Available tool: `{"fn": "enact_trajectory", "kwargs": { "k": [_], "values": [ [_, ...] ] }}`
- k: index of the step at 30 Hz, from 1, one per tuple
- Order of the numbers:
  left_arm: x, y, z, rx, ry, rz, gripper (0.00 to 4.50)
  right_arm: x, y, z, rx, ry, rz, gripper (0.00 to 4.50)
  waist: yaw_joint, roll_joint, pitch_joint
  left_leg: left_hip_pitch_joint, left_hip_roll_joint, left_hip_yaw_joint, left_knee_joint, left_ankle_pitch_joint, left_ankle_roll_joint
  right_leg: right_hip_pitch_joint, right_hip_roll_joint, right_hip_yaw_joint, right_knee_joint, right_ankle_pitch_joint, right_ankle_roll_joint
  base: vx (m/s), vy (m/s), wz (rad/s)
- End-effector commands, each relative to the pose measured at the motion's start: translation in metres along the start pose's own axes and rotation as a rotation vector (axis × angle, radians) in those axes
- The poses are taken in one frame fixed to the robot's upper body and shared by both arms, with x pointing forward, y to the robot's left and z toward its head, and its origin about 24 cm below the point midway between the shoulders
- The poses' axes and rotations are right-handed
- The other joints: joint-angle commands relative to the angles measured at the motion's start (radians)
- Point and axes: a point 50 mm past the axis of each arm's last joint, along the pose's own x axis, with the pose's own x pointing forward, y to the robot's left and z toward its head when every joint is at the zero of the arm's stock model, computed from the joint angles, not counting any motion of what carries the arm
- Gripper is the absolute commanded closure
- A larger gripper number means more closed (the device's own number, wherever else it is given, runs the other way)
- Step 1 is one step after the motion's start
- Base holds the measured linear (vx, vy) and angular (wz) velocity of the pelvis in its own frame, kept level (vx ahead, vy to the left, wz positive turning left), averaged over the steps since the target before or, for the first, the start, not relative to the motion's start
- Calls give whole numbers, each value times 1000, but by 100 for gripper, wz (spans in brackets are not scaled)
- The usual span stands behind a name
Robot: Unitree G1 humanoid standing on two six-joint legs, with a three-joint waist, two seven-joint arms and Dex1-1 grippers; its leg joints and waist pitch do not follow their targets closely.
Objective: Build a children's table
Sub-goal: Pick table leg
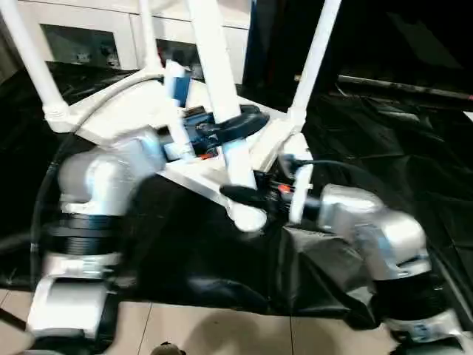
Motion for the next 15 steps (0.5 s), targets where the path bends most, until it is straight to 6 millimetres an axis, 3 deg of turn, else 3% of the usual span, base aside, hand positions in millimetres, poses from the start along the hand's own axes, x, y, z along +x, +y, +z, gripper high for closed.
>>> {"fn": "enact_trajectory", "kwargs": {
  "k": [1, 8, 14, 15],
  "values": [
    [4, 0, -2, 6, -5, 77, 153, -5, -11, 3, -12, -32, -107, 256, 1, 10, -72, 22, 11, 4, -66, -170, -61, 49, -46, 32, -72, -71, -167, 0, 0, 0],
    [8, 4, -13, -74, -44, 209, 151, 2, -14, 6, -18, -60, -198, 257, -3, 7, -71, 20, 7, 4, -66, -169, -53, 51, -42, 32, -76, -69, -157, 0, 0, 0],
    [7, 5, -11, -95, -66, 215, 200, 6, -12, 7, -32, -60, -198, 257, -4, 5, -71, 19, 7, 4, -65, -162, -44, 50, -41, 32, -76, -69, -142, 0, 0, 0],
    [8, 4, -10, -101, -68, 210, 225, 6, -12, 7, -33, -61, -198, 257, -5, 3, -71, 19, 7, 4, -65, -162, -44, 50, -41, 32, -76, -65, -143, 0, 0, 0]
  ]
}}
